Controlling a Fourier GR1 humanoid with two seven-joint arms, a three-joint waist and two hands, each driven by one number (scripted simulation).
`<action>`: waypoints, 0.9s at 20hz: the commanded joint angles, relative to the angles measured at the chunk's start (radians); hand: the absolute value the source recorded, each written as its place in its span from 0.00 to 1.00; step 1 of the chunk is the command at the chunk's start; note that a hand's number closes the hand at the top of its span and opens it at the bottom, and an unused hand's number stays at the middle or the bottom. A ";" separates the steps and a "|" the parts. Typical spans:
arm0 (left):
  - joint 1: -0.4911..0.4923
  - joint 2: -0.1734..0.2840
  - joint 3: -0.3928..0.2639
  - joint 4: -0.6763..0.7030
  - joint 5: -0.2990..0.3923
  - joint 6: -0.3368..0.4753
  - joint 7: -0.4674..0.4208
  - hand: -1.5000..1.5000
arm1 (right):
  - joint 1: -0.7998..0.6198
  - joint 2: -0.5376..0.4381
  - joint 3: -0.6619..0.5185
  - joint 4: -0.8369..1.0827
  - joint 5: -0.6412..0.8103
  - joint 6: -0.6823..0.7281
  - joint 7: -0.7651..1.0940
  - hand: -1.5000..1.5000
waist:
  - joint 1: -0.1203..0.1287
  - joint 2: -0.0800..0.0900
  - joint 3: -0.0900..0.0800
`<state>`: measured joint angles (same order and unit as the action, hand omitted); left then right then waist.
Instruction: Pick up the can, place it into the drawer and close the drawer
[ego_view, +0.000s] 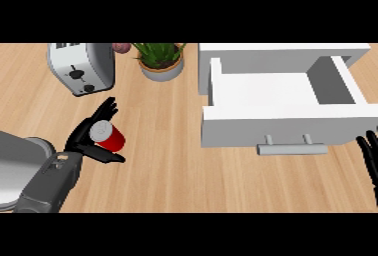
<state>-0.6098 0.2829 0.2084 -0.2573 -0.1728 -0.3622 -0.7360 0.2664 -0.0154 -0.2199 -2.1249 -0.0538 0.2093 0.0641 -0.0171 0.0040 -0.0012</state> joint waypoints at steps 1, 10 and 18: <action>0.021 -0.047 -0.020 -0.080 0.008 0.005 0.040 0.00 | -0.018 -0.033 -0.049 -0.029 -0.060 0.013 0.067 0.00 | 0.011 -0.005 0.001; -0.028 -0.074 0.002 -0.056 0.050 -0.079 0.071 1.00 | -0.048 -0.052 -0.098 -0.012 -0.098 0.016 0.067 0.00 | 0.010 -0.004 0.001; 0.062 -0.092 0.116 -0.141 0.152 0.154 0.091 1.00 | 0.055 0.008 -0.013 -0.041 -0.020 0.000 -0.009 0.00 | 0.019 -0.006 0.001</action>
<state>-0.5818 0.2053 0.2519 -0.3910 -0.0755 -0.3414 -0.6432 0.3097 -0.0117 -0.2313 -2.1513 -0.0810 0.2134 0.0541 -0.0008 -0.0024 0.0003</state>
